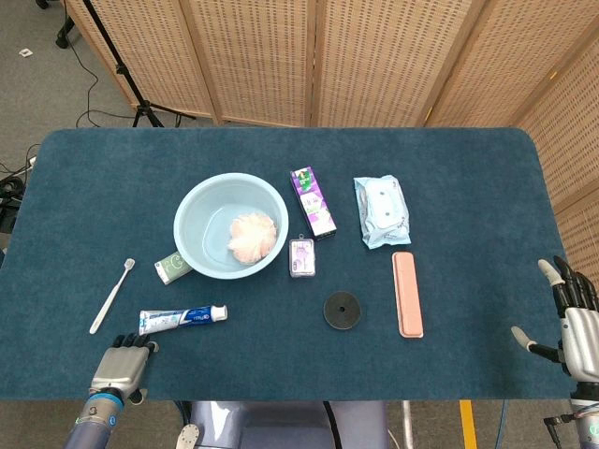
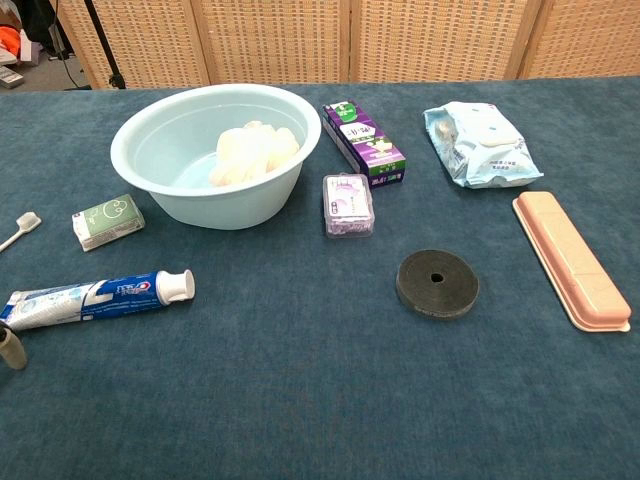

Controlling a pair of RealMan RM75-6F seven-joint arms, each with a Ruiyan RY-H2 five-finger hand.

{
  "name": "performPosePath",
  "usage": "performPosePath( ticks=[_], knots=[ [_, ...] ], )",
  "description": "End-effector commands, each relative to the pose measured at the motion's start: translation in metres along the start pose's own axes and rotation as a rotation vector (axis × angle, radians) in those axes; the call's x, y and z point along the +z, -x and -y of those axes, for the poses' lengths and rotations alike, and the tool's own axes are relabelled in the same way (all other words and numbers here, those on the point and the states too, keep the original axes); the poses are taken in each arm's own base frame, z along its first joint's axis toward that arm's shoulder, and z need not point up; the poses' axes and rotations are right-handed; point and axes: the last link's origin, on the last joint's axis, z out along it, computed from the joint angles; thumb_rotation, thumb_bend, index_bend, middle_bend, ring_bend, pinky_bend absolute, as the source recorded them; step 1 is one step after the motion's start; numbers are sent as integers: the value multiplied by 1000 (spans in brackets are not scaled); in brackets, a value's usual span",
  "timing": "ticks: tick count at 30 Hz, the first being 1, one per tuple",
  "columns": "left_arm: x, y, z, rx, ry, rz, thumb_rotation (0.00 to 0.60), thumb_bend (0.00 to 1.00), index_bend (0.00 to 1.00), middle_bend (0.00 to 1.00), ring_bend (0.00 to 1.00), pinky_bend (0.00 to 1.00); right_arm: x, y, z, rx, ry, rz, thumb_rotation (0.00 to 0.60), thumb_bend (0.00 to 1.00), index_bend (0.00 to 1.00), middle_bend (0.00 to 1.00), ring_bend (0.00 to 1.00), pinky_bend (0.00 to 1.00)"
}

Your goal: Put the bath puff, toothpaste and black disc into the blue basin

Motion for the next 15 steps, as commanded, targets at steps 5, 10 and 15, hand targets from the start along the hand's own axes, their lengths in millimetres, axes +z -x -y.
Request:
performPosePath(
  ticks=[5, 10, 15],
  knots=[
    [16, -6, 19, -32, -75, -39, 600, 303, 212, 0, 0, 35, -1, 1, 1, -5, -5, 6, 600, 206, 60, 0, 0, 0],
    [22, -10, 23, -82, -84, -38, 600, 302, 211, 0, 0, 35, -1, 3, 2, -8, -7, 7, 600, 204, 60, 0, 0, 0],
    [9, -21, 13, -190, 8, -18, 600, 288, 208, 0, 0, 35, -1, 2, 1, -6, -4, 5, 600, 208, 60, 0, 0, 0]
  ],
)
